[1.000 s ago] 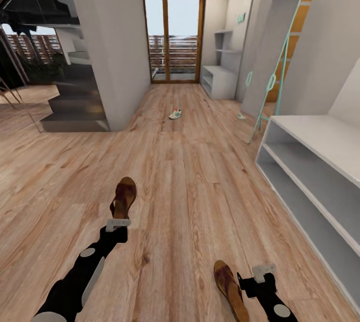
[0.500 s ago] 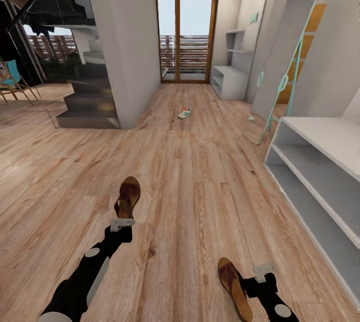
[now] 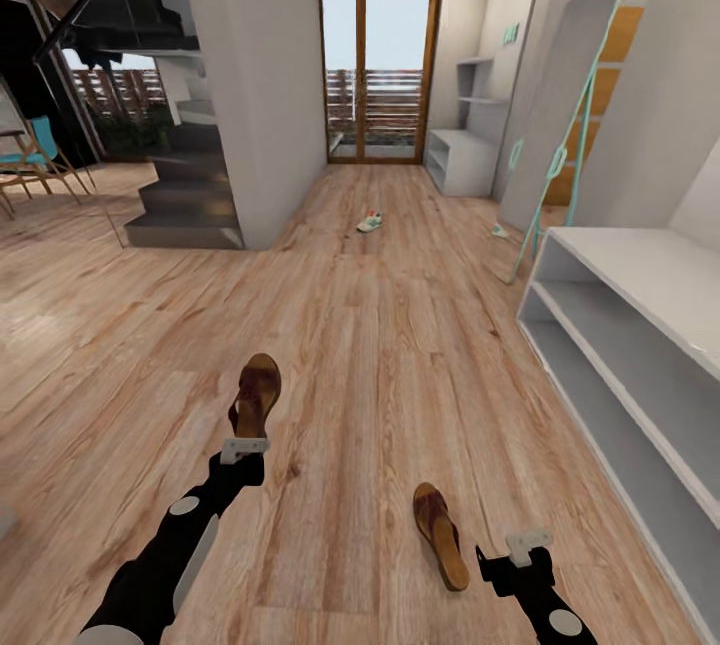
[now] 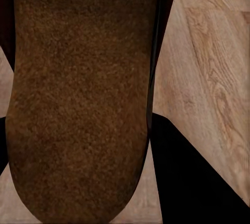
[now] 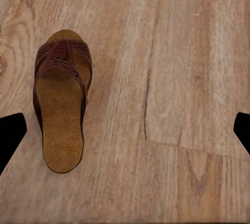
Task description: Pick up the two gym shoes and the two sandals from the corridor floor and place them onto the hallstand (shoe rack) in the corridor, making sure they are on the rack and not on the floor. Arrange them so the two gym shoes are next to each other and the two sandals are next to each other.
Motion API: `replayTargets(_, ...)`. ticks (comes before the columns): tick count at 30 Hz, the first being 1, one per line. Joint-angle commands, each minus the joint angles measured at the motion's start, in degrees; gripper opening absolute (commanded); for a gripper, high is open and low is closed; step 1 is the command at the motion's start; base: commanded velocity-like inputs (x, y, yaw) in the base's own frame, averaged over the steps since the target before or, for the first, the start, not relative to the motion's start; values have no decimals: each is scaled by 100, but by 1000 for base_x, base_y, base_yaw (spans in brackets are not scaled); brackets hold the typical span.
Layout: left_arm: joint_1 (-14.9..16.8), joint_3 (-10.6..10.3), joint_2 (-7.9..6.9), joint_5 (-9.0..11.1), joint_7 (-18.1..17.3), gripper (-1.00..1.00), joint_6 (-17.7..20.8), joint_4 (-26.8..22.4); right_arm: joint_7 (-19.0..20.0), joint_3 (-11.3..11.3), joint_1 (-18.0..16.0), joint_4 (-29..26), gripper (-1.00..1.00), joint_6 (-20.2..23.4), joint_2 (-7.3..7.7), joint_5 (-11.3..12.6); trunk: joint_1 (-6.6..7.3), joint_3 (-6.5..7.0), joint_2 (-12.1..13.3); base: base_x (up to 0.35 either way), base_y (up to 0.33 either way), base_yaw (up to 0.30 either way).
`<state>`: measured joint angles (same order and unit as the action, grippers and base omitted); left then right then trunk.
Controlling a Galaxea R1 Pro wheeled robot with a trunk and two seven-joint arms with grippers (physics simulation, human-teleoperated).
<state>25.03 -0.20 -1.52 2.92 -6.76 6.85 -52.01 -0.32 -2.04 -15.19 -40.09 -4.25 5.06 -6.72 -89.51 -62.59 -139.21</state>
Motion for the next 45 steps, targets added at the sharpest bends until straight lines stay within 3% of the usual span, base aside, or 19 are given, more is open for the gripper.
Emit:
replayTargets(1, 2, -1, -3, 13, -22, -100, 39, -10, -3, -7, -1, 1, 100, -10, 3, -49, 3, -10, -2, -120, -94, 163)
replayTargets(21, 89, 3, 9, 34, -75, -100, 119, -23, -3, -4, -1, 85, 100, 11, -80, -29, 3, -49, -2, -17, -13, 57)
replayTargets(25, 428, -6, 105, 34, -84, -100, 177, -36, -3, -7, -49, -21, 100, 19, -252, -28, 3, -49, -2, 0, 0, 0)
replayTargets(30, 701, -19, 136, 29, -95, -100, 483, -37, -2, -5, -179, -40, 100, 28, -291, -29, 3, -49, -2, 0, 0, 0)
replayTargets(35, 802, -26, 145, 8, -89, -100, 746, -40, 10, 20, -248, -13, 100, 30, -292, -27, 3, -49, -2, 0, 0, 0)
replayTargets(45, 765, -36, 142, -30, -105, -100, 752, -44, 21, 13, -256, -36, 100, 30, -290, -22, 3, -49, -2, 0, 0, 0)
